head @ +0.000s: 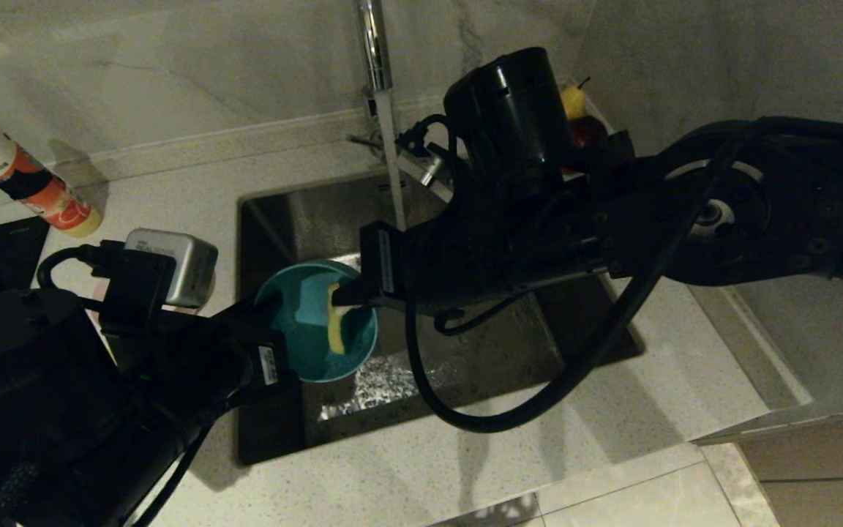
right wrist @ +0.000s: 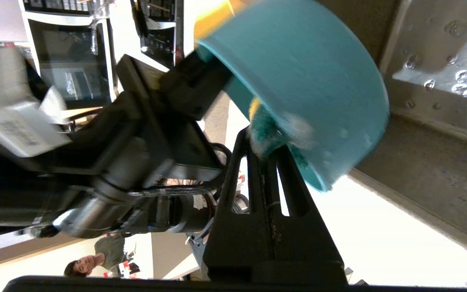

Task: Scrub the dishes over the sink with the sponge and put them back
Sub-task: Wipe the bowl

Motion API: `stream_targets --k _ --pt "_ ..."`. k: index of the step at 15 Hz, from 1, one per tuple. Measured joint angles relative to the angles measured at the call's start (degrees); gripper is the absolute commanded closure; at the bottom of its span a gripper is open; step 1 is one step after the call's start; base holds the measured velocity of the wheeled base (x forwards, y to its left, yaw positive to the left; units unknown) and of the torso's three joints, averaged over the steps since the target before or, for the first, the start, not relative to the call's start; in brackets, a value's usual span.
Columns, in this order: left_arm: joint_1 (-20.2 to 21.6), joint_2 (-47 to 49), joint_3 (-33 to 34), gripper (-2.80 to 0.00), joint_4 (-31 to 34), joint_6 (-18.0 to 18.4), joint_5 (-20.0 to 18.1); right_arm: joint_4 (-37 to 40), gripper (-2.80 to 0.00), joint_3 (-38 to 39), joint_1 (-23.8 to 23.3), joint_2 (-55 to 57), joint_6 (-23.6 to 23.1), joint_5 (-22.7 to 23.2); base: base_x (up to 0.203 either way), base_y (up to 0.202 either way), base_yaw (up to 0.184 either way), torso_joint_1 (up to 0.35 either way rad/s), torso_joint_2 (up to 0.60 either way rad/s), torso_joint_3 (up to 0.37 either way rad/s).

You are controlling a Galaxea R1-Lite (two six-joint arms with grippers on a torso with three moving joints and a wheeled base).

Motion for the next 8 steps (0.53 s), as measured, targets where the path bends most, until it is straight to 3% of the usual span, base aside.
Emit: stream_targets --k 8 --pt "0.0 -0.1 0.7 0.0 0.1 -1.3 0.0 0.2 0.0 0.0 0.6 -2.2 -0.3 0.1 0.0 0.0 0.0 0.0 0.0 0.0"
